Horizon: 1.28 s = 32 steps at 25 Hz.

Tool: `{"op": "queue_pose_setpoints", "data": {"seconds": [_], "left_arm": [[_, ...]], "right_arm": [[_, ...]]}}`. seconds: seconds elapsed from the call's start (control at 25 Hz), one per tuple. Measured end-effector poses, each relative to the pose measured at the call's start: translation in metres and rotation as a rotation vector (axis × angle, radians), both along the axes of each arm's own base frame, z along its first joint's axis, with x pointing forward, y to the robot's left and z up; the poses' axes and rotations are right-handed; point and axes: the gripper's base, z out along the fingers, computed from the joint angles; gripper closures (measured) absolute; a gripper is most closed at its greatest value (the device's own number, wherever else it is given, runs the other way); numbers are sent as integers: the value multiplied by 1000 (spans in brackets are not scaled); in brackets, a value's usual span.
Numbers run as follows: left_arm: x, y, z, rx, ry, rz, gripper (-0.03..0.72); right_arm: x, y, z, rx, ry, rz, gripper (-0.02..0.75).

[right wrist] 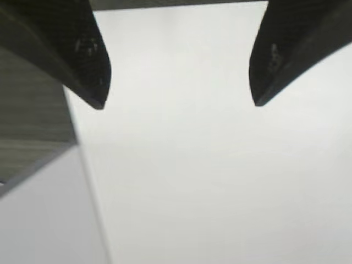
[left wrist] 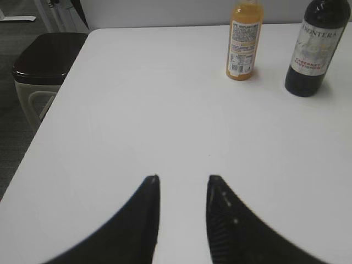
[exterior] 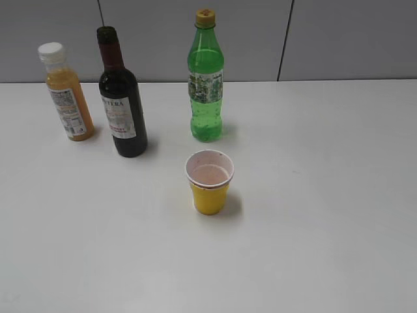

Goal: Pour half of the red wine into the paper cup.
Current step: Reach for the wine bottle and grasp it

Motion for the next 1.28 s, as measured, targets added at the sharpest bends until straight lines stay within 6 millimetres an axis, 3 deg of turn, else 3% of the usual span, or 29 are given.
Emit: {"op": "queue_pose_setpoints", "data": {"seconds": [0.16, 0.36, 0.52, 1.28], "left_arm": [[0, 0, 0, 0, 0, 0, 459], [0, 0, 0, 0, 0, 0, 459], [0, 0, 0, 1, 0, 1, 459], [0, 0, 0, 1, 0, 1, 459]], "right_arm": [[-45, 17, -22, 166, -147, 146, 146], [-76, 20, -75, 199, -272, 198, 146], [-71, 19, -98, 208, -243, 183, 146], [-63, 16, -102, 258, -284, 99, 146]]}}
